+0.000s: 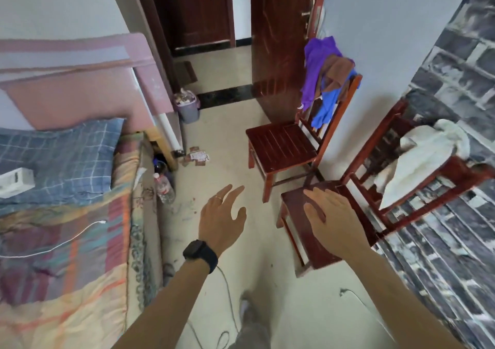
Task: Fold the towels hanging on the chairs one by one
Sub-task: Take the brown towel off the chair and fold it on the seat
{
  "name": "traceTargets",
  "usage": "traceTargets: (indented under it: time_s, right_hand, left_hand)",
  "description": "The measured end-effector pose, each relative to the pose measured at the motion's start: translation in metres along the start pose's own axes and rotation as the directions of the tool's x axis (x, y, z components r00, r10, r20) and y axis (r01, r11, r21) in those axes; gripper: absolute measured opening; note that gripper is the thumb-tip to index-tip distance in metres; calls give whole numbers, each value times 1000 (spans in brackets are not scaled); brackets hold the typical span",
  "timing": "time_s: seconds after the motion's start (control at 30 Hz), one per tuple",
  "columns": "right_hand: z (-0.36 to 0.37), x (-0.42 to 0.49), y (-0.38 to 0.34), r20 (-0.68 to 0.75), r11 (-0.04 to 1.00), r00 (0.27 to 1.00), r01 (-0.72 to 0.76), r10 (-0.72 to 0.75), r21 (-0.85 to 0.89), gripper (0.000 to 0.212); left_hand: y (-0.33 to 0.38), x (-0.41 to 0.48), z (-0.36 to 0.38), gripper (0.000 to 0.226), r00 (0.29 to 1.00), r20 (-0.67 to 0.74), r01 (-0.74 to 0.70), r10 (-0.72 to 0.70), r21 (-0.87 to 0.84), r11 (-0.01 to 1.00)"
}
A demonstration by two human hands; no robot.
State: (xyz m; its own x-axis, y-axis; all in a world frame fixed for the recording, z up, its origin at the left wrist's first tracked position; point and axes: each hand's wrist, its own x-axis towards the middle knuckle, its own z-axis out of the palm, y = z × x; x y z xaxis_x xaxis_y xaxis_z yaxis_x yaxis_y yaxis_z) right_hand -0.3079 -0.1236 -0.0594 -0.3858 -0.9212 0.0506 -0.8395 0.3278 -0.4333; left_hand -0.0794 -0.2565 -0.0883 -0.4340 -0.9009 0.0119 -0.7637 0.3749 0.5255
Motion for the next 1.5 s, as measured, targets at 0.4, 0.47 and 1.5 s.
traceTargets:
  time_s: [0.4,0.47,1.5]
  right_hand:
    - [20,206,-2,-15,980,981,-192,193,52,42]
    - [24,246,8,-22,968,970,-241,243,73,44]
    - [-39,714,192,-216,297,250,-927,944,228,75]
  left_hand:
    - [-19,250,-1,53,989,110,-103,95,70,992]
    - [-12,300,6,52,981,129,-155,146,63,986]
    - [248,911,202,65,341,418,-927,842,3,374]
